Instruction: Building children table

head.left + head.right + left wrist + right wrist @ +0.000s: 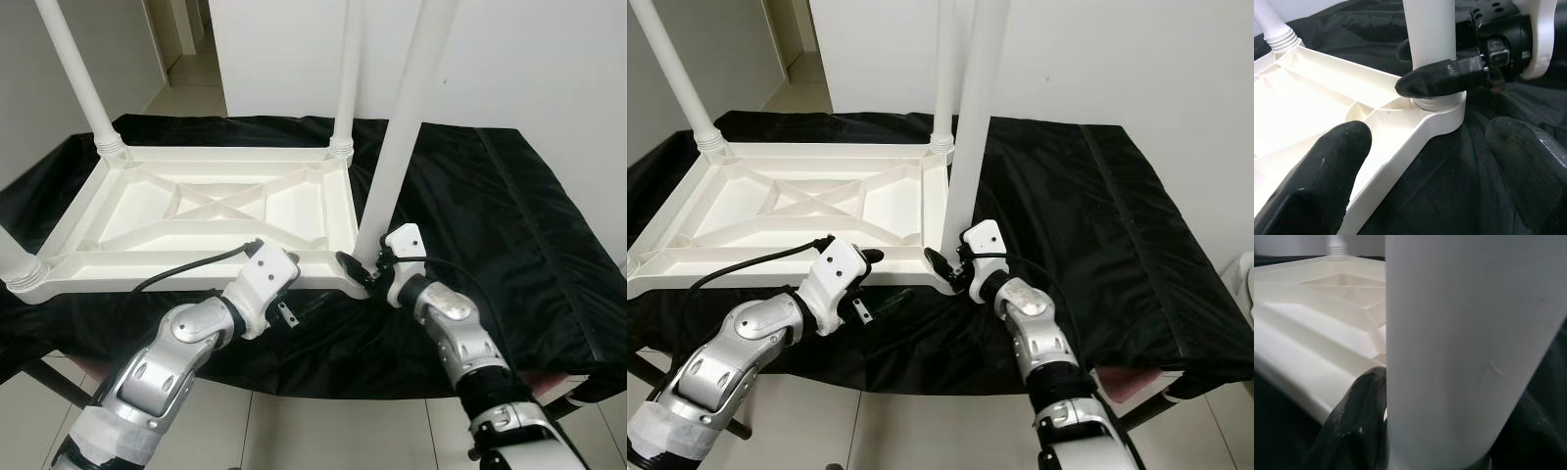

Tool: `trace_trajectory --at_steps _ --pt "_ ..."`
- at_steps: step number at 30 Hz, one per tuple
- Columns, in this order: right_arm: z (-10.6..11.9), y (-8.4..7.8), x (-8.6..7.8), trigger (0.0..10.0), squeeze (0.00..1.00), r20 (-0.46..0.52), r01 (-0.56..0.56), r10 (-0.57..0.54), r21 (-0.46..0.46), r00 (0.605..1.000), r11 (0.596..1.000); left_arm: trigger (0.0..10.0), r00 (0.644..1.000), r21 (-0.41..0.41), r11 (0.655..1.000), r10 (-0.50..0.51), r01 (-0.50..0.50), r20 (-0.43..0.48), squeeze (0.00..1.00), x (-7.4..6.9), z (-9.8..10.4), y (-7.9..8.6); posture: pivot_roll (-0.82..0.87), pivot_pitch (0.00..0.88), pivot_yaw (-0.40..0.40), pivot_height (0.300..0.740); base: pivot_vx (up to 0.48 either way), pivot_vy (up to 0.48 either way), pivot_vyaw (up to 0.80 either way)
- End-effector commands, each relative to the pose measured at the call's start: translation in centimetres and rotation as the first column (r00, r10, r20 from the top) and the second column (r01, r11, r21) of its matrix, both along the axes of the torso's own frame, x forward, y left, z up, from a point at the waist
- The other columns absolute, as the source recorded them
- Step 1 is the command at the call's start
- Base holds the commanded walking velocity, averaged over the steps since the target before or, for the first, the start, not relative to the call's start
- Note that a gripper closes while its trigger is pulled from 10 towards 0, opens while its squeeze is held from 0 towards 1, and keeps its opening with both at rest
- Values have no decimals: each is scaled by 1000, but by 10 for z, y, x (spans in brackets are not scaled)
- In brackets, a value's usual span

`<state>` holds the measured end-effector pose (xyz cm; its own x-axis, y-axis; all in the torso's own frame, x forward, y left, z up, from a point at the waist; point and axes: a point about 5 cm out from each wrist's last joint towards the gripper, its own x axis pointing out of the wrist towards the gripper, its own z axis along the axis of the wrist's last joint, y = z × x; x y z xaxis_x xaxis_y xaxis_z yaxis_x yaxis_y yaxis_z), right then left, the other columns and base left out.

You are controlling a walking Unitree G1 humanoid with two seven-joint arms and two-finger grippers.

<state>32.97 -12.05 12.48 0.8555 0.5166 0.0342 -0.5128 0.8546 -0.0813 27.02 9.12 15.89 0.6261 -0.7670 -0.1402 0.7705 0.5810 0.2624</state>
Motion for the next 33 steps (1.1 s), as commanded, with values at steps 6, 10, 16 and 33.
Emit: trace_trajectory --at_steps 6,10,16,33 --pt "-8 1 -4 10000 0 -83 268 -261 85 962 960 10000 1000 13 1000 -27 27 -5 0 2 -2 -2 -144 0 27 740 0 0 0" --pt "-11 13 -14 10000 0 -99 376 -366 123 925 918 10000 999 10 999 -32 32 -4 0 1 -2 -4 -147 0 28 740 0 0 0" --pt "-2 19 -19 10000 1000 -45 325 -322 154 946 933 10000 999 26 999 -48 48 -4 0 1 -3 -4 -141 0 38 740 0 0 0" --pt "18 -10 -14 10000 0 104 -40 38 18 994 999 10000 996 1 996 -84 84 6 0 -1 9 -2 -109 0 9 740 0 0 0"
